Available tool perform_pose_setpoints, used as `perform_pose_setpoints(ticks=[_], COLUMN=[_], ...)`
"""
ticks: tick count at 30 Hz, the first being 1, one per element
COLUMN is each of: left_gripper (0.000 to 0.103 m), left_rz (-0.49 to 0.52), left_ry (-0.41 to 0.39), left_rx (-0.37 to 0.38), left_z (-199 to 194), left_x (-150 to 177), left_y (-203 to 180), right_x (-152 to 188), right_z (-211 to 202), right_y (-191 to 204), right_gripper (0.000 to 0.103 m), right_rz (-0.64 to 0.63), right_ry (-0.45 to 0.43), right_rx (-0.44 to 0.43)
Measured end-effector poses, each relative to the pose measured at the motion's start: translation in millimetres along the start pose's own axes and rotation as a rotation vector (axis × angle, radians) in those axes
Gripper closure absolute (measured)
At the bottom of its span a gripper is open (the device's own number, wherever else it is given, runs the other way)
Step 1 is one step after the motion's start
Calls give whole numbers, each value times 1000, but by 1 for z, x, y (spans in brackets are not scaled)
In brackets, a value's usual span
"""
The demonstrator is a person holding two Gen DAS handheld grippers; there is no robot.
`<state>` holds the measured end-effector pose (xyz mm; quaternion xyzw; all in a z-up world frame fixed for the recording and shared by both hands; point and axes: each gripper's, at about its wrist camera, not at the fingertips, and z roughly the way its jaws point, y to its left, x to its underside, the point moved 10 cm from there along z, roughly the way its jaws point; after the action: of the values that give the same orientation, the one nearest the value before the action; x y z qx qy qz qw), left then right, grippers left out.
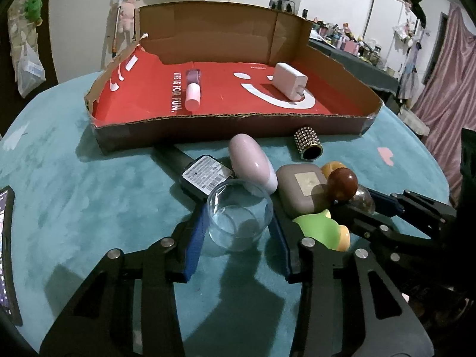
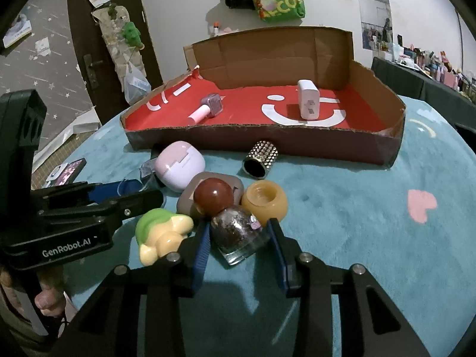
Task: Organize rigid objects
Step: 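Reach the left tool to the clear glass cup while the right reaches the brown-lidded jar, then grasp and lift the glass cup with the left tool while the right lifts the jar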
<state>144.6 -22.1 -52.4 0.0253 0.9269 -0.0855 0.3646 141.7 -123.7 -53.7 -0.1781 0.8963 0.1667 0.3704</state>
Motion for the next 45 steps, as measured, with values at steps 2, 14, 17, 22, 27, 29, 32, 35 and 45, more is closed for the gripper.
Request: perform_pose_setpoints(ticks=[2,14,17,22,27,29,32,35,45], left_gripper=[64,64,64,64,64,64,64,64,64], left_rz=[-6,-21,-21,-19,-17,-15,-15,-14,-9], left_ry=[-12,-65,-76,-88,-95,-97,-98,-98,-111], left_rx=[2,8,8,9,10,9,9,6,4], left_z=[-4,-24,-29,-33,-34,-35,-35,-35,-39], left_x=[-2,-12,-14,-17,-21,-23,-23,-22,-36], left_y=[2,7,8,9,9,8,9,9,11], right_x=[-2,-13,-16,-19,-22,-24,-26,-28,-40], right_z=[-4,-21,-24,-27,-28,-28,-28,-28,-29], right_y=[2,4,4,7,7,7,7,7,7], right_gripper=[63,63,63,63,63,63,63,63,63], right_rz=[-7,28,34,29,27,25,22,20,13], right_ry=[-10,-58,-67,-76,-81,-83,-86,-87,-98], right_rx=[-2,-41,-47,-53,-55,-55,-53,-53,-51])
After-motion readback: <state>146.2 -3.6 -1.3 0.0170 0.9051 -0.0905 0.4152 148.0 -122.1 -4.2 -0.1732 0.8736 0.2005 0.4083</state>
